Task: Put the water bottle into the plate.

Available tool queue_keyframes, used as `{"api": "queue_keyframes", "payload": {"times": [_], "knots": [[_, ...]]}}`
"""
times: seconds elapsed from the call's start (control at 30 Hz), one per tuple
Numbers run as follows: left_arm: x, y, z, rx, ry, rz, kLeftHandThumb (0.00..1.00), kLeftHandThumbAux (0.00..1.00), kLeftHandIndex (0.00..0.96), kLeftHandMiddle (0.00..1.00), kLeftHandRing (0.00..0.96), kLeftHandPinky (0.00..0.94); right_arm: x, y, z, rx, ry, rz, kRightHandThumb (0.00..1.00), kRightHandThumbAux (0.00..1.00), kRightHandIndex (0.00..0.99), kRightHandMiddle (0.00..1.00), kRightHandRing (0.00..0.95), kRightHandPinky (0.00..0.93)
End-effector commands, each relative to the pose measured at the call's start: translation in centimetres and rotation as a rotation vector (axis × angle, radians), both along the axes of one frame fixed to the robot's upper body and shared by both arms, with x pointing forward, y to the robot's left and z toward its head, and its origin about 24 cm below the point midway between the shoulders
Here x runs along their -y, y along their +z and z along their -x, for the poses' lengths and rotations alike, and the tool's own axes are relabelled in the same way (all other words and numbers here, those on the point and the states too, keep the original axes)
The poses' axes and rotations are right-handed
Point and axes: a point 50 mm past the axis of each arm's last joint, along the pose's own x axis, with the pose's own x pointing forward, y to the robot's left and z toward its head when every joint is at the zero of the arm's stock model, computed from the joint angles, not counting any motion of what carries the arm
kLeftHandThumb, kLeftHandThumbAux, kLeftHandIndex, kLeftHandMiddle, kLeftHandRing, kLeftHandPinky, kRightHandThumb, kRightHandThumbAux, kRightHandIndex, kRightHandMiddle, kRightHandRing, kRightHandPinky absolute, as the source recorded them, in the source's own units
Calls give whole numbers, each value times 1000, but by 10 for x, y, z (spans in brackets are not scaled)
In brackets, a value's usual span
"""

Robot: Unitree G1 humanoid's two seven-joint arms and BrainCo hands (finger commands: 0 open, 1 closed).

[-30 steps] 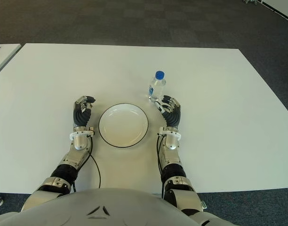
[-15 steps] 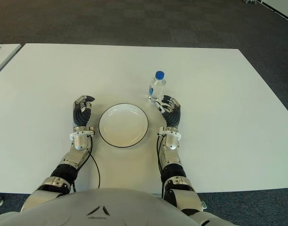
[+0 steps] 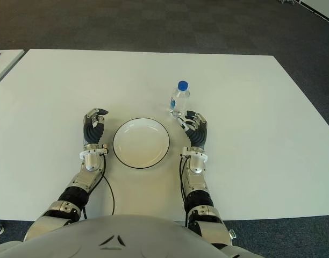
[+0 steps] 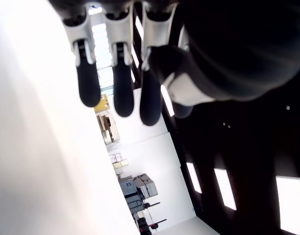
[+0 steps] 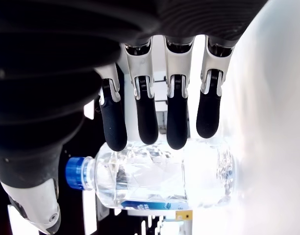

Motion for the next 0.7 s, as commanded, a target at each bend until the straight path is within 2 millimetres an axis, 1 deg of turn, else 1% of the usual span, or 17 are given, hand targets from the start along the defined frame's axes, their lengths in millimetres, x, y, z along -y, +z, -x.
{"api": "queue_keyframes", "payload": {"times": [0.03,0.2,0.37,0.7], "knots": [[-2,-3,0,-14,5,-23,840,674,451,428,367,390,0,-8,10,-59,-4,13,716,719,411,376,372,363],[-2,-4,0,-25,1,-5,840,674,449,431,371,394,-2,-3,11,-38,-1,21,715,721,411,386,368,330],[-2,-5,0,-29,0,6,840,674,445,434,373,394,-3,3,12,-13,-1,24,714,721,410,376,347,305],[-2,-3,0,-21,-1,-15,840,674,448,431,371,399,-5,11,15,26,1,-2,718,726,408,357,311,294]]}}
